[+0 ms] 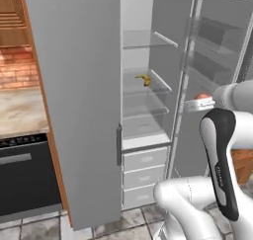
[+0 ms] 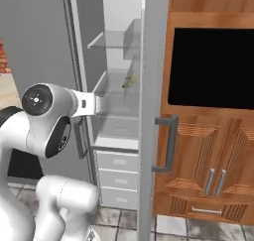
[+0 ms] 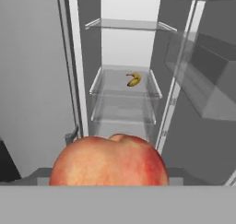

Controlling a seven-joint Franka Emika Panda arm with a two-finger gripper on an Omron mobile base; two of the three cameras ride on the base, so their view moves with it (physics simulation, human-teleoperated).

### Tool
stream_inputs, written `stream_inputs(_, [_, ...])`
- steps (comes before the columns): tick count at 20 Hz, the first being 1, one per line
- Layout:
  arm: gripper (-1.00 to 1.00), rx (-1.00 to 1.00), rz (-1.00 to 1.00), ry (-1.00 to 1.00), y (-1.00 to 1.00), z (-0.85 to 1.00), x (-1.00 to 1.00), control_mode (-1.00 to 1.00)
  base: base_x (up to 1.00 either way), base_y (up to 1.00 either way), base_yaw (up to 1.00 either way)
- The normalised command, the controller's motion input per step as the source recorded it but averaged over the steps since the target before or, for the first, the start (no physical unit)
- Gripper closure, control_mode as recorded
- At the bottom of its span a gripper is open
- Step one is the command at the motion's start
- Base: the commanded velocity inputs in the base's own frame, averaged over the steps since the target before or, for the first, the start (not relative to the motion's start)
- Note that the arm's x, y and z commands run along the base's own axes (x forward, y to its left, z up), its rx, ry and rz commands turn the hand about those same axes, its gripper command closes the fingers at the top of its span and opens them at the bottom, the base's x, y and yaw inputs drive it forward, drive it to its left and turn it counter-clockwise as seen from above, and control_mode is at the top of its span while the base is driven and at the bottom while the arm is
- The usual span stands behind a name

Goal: Retrieve the peach and banana from the fridge and place them into the bowl on the dining table.

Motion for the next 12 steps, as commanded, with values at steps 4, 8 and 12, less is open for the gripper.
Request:
stream_inputs(4, [1.00,0.00,0.00,0.00,0.00,0.00,0.00,1.00,-0.89,0.14,-0.34])
stream_inputs(8, [1.00,0.00,0.00,0.00,0.00,0.00,0.00,1.00,-0.77,0.25,-0.45])
stream_inputs(12, [1.00,0.00,0.00,0.00,0.00,0.00,0.00,1.00,-0.68,0.30,-0.52])
